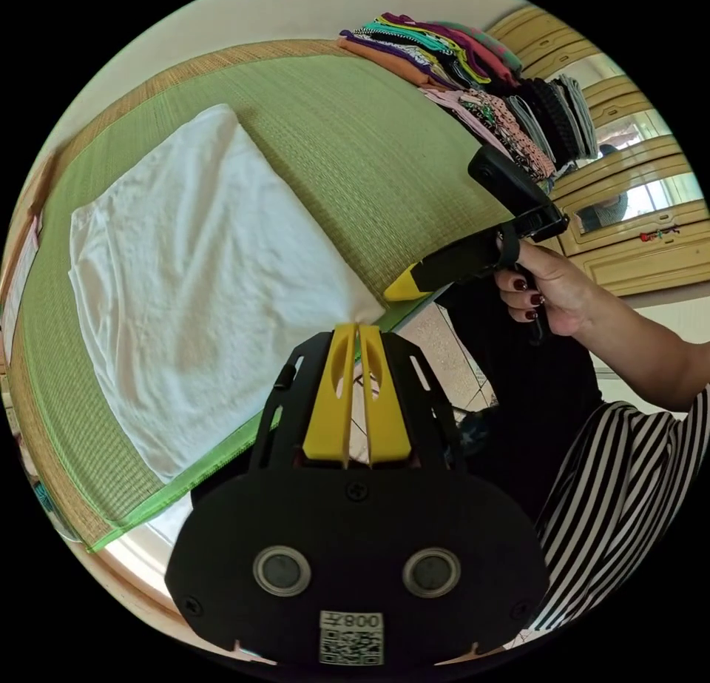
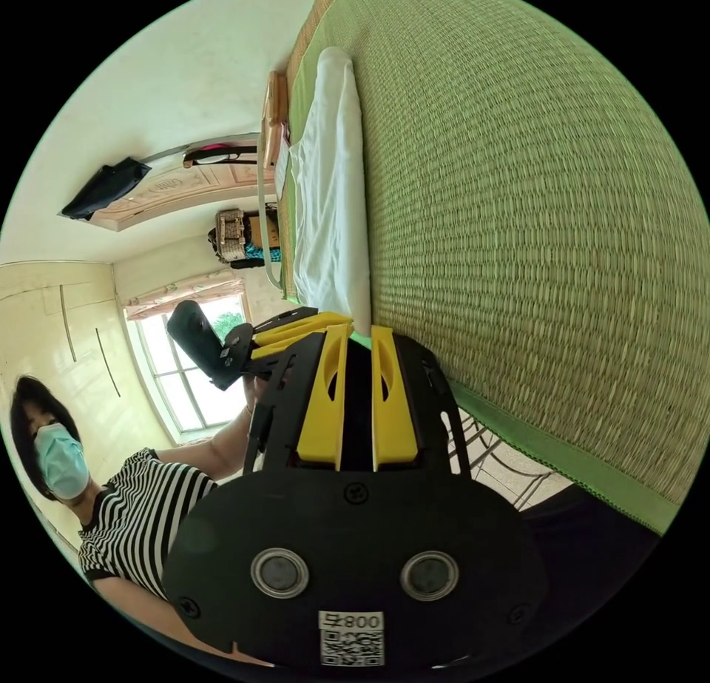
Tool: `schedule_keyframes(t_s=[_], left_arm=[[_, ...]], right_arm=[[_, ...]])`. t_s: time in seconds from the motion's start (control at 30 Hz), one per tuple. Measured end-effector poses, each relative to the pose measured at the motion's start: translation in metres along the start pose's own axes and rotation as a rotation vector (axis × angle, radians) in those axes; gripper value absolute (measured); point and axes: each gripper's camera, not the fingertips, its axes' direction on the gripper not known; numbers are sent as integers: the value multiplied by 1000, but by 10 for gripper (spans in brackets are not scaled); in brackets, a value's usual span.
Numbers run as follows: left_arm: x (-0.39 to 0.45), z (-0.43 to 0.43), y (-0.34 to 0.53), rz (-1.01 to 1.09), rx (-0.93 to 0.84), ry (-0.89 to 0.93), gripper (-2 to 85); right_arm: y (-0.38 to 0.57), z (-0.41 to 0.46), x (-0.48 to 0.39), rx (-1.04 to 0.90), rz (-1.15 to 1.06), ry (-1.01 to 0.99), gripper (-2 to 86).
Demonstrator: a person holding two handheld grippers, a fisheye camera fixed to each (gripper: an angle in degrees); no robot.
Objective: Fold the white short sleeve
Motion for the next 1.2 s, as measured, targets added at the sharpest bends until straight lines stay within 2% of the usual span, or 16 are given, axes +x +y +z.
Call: schedule_keyframes(t_s=[0.37, 0.63, 0.8, 1.0, 1.2], left_arm=[[4, -20, 29, -77, 131, 112, 2], [-1, -14, 58, -86, 158, 131, 2], [-12, 3, 83, -109, 157, 164, 2], [-48, 10, 149, -212, 212, 214, 2], [-119, 16, 266, -443, 321, 329, 8]], right_arm=[[-3, 9, 6, 2, 8, -67, 73], [-8, 25, 8, -9, 22, -142, 74], [-9, 32, 9, -20, 37, -136, 46], [-8, 34, 0, -23, 26, -99, 25], [-6, 36, -15, -23, -2, -96, 20]])
